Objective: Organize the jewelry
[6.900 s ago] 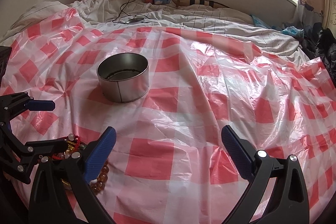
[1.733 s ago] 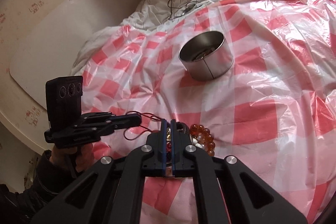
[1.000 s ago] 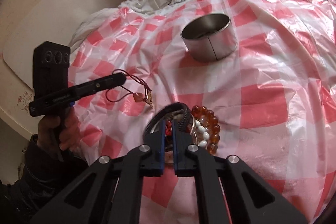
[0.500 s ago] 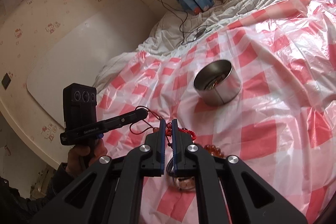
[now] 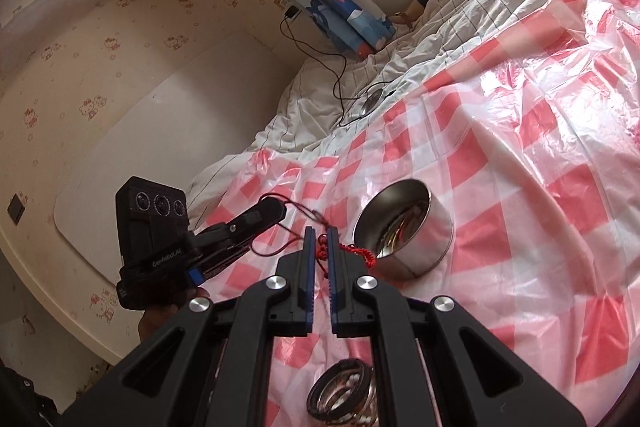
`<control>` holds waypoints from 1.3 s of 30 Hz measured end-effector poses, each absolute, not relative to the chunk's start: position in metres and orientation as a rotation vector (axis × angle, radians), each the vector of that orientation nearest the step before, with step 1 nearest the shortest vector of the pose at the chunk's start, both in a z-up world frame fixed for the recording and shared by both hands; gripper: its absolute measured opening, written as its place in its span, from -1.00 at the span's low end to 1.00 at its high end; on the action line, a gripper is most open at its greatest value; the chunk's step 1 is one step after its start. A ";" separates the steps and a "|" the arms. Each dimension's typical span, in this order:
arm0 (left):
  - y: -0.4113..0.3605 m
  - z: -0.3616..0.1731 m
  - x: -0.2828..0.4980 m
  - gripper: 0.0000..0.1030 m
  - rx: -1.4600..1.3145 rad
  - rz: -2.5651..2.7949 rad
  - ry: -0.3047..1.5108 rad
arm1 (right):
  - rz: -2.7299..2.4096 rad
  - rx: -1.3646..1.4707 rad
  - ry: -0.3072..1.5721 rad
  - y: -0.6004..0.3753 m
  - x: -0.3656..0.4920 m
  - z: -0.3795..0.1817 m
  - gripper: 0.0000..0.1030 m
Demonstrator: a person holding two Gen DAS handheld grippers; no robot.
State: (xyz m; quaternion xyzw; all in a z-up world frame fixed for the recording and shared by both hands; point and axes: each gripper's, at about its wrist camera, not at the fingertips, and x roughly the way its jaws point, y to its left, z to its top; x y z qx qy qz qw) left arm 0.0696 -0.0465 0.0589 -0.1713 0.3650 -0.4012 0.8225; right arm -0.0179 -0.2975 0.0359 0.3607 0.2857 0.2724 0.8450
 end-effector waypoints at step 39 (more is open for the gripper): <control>-0.022 0.026 0.012 0.18 -0.107 -0.379 0.902 | 0.286 0.496 0.680 -0.271 -0.005 0.040 0.34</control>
